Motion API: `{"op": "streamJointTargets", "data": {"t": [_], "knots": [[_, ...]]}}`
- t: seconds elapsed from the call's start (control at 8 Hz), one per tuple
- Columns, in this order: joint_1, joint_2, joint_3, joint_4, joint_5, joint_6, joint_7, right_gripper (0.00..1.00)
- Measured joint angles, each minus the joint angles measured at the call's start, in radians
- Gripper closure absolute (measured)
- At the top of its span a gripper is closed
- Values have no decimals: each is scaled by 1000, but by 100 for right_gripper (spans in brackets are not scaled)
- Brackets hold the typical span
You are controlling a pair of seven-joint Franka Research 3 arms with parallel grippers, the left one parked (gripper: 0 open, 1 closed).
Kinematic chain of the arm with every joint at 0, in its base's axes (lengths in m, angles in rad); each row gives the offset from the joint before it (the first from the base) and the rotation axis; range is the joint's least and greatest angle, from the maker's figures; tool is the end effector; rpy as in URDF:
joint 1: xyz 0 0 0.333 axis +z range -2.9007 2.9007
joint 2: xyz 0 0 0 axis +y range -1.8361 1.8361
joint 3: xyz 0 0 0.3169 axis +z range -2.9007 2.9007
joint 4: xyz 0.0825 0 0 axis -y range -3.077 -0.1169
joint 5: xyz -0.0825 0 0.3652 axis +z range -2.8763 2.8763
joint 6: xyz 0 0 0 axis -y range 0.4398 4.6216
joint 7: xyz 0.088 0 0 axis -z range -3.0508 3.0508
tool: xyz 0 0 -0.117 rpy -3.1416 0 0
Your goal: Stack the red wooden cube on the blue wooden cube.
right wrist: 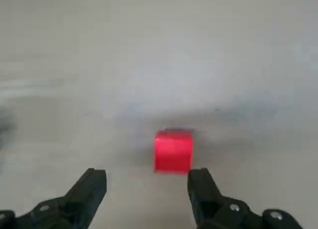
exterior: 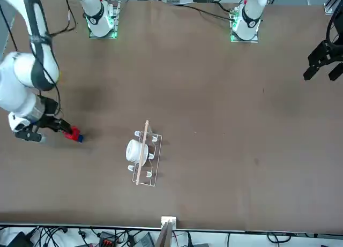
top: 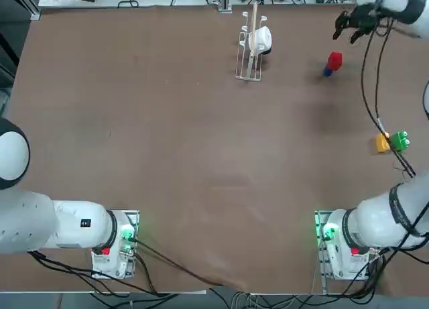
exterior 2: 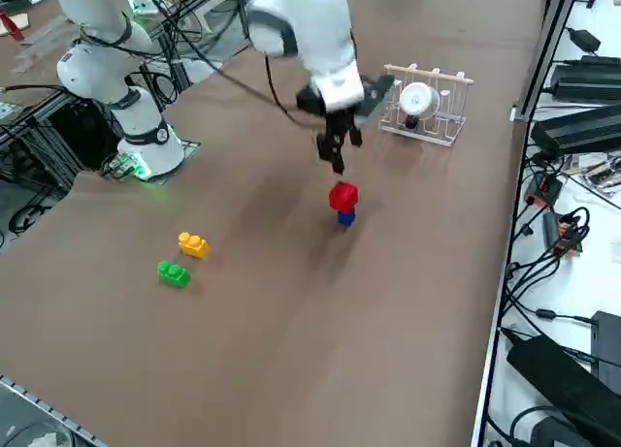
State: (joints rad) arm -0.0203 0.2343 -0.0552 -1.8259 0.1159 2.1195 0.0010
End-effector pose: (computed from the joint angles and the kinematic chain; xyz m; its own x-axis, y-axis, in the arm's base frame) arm 0.6087 -0.0379 0.4121 0.9893 -0.1341 0.0572 -0.1287 -0.9876 -0.0894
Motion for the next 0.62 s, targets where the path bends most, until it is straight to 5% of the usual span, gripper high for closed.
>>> {"op": "streamJointTargets", "data": {"t": [0.38,0.62], "knots": [[3,-102,5,263,0,-417,0,0],[13,-101,5,406,-5,-577,0,0]]}}
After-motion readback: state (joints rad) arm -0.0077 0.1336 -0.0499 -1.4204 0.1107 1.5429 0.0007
